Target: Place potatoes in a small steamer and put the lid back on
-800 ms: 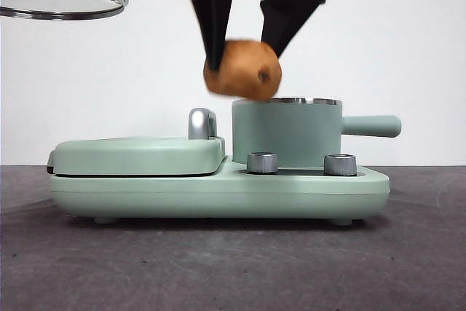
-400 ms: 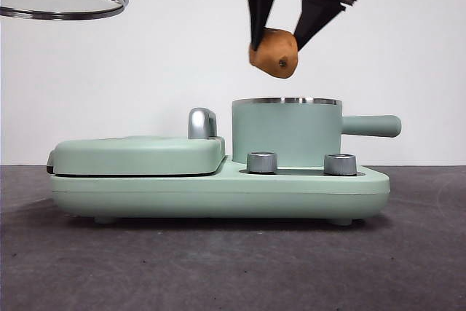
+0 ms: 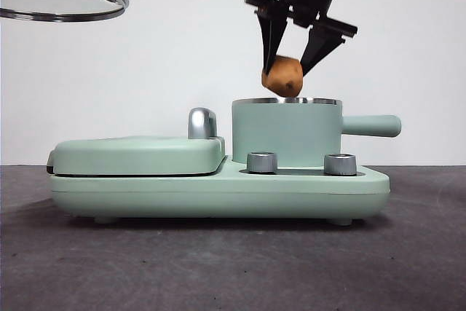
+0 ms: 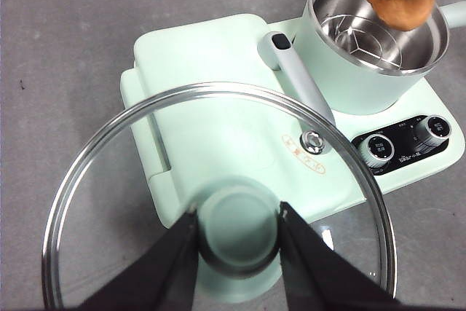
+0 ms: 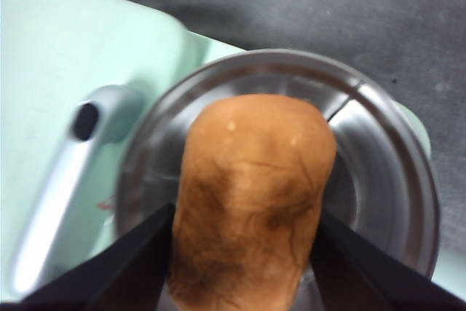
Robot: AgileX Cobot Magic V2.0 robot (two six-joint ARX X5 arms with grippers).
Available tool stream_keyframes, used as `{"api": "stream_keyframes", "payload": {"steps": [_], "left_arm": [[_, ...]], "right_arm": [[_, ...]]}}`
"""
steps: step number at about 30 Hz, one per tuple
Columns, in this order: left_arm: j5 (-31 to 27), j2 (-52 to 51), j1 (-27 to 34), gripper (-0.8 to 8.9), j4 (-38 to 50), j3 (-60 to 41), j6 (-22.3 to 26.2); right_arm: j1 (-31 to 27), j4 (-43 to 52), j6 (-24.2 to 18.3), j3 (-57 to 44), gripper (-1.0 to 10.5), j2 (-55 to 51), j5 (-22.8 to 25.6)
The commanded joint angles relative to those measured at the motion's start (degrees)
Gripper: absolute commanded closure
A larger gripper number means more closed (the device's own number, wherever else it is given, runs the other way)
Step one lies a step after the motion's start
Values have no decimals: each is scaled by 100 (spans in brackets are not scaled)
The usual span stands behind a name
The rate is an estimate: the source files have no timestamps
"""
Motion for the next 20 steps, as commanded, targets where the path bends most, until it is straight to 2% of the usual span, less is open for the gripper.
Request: {"api": "stream_keyframes", "payload": {"steps": [1,20], "left_arm": [[9,55,-17,796,166,87,15],[9,116,-17,796,164,87,7]], "right_arm": [[7,-238,-188,461,687,398,-13],[-9,-800,-400,669,685,1099,170]]}}
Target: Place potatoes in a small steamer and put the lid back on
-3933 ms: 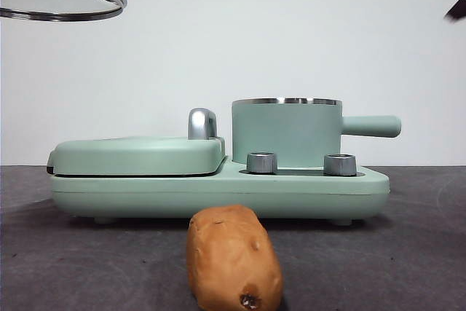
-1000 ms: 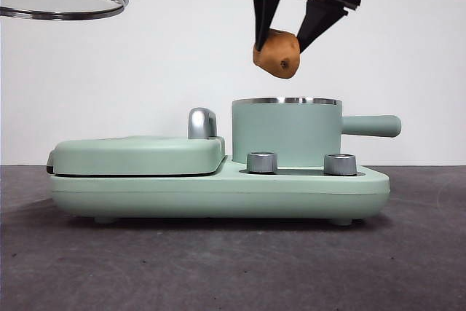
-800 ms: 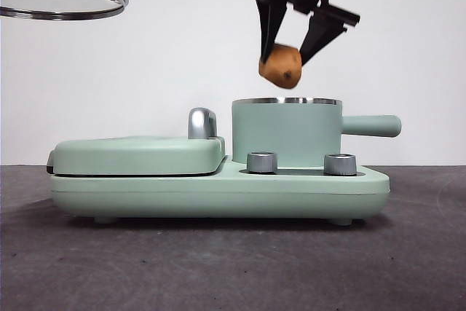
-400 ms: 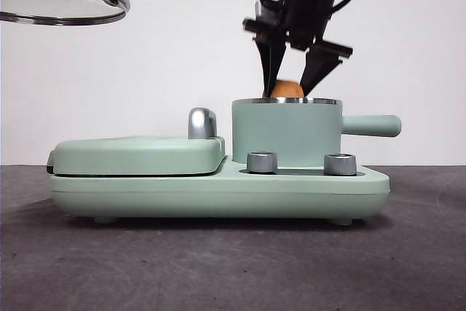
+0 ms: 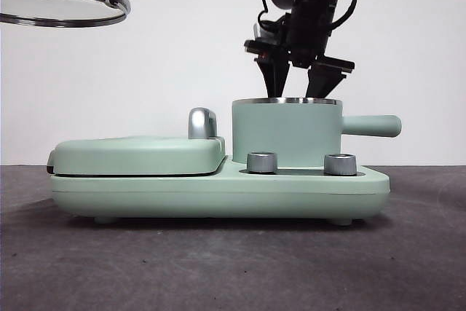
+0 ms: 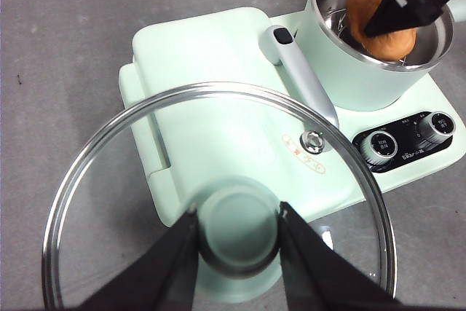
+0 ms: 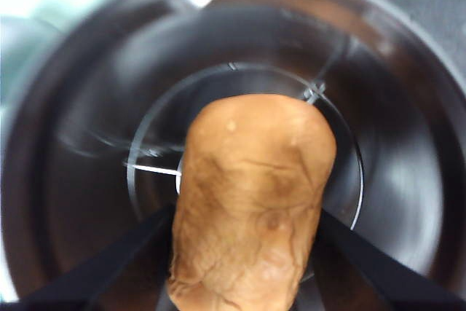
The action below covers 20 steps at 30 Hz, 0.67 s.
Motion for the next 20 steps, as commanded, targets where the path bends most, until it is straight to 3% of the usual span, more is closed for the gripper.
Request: {"api": "stream_keyframes", "payload": {"steps": [1,8,15,20], "left_arm": [[9,33,-17,796,162,87,0],[9,33,-17,796,160,87,-2],[9,35,-17,796,160,87,-2],[9,92,-17,796,153,87,-4]], "right_arm": [[39,0,-70,173,673,199,17],[57,-39,-2,365,458,192,-4],[57,-1001,42,1532,457,186,22],[87,-1019,162,1609,458,-219,-216]]}}
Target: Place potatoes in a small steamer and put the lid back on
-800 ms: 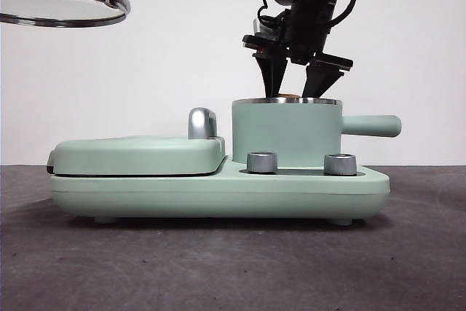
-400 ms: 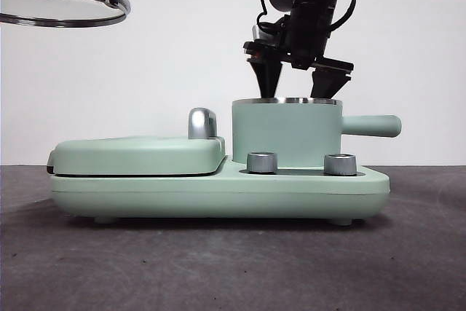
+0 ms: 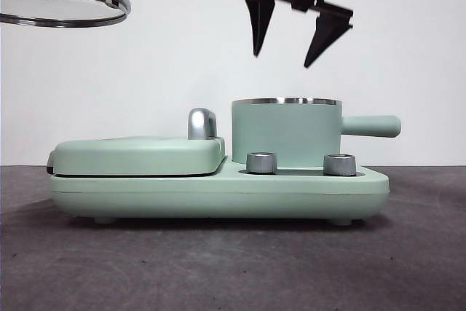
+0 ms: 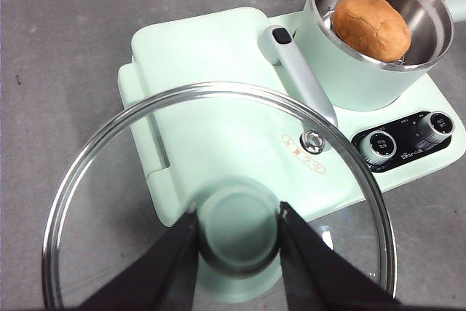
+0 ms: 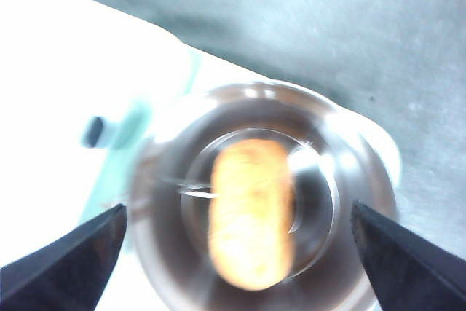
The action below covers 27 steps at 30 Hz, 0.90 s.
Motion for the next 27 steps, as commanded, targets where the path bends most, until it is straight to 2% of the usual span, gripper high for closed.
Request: {"api": "stream_keyframes", "payload": {"steps": [1,5,9,18,23,27], "left_arm": [[9,94,-17,796,146,87,-7],[9,188,-22,796,146,87,-4],[11,284,-22,796,162,87,-7],[11,407,-22,796,337,87,-9],[15,422,-24,796,490,87,-31],[188,422,-33,796,555,87,-55]], "right_arm": [[90,-457,101,44,458,-184,-170],[96,-457,-50,-667,458,-922,-42],[94,-455,-214,-1939,458,-2024,142],[254,-407,-219,-4811,458,-4494,125],[431,713,-197,-6542,458,-6155,-79],[468,1266,216,-7705,458,-7534,-162]]}}
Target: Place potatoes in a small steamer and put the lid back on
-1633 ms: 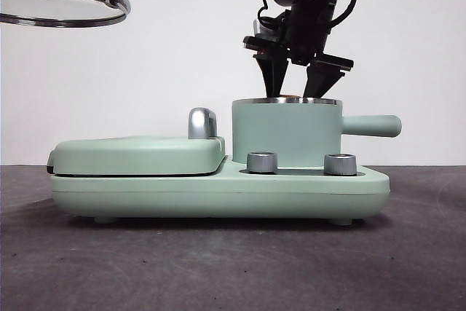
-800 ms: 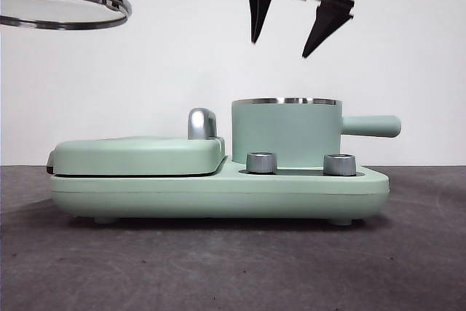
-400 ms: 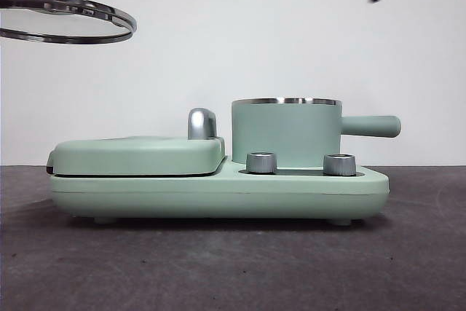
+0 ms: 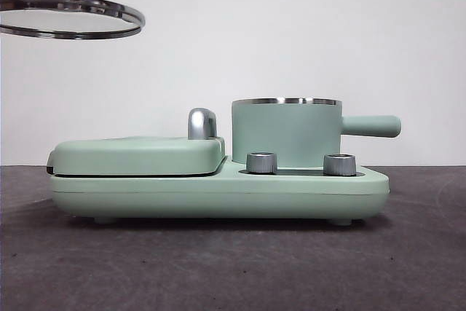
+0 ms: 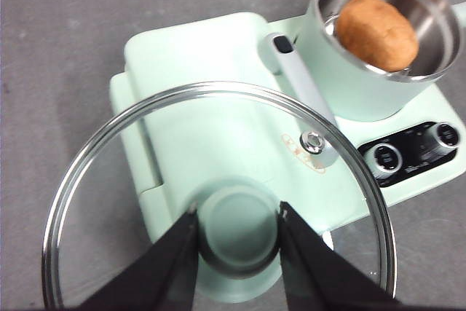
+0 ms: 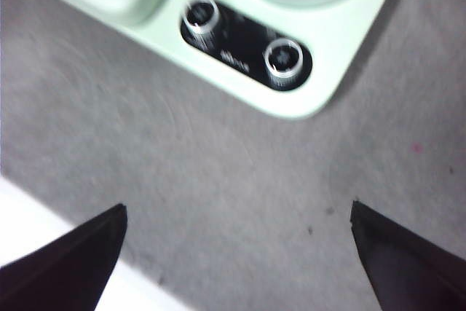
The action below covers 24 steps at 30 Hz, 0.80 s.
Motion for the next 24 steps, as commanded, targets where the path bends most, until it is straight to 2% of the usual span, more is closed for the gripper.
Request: {"api": "stream_keyframes", "payload": {"steps": [1,7,11,15,24], "left_arm": [[125,44,-31,796,181,87,-50],[133,48,-68,797,442,87,-68],[131,94,-118,797,776,87,-160],[131,295,-310,797,1143,92,-146],[133,1561,-726,797,1950,645,-166]], "right_arm": [[35,232,348,-654,458,-892,-42],[33,651,723,-1587,458,-2623,17],[33,678,861,-1744,458,-3265,326],[33,680,1117,-1744,458,-3504,282],[33,684,1283,-1744,458,-3499,240]]}}
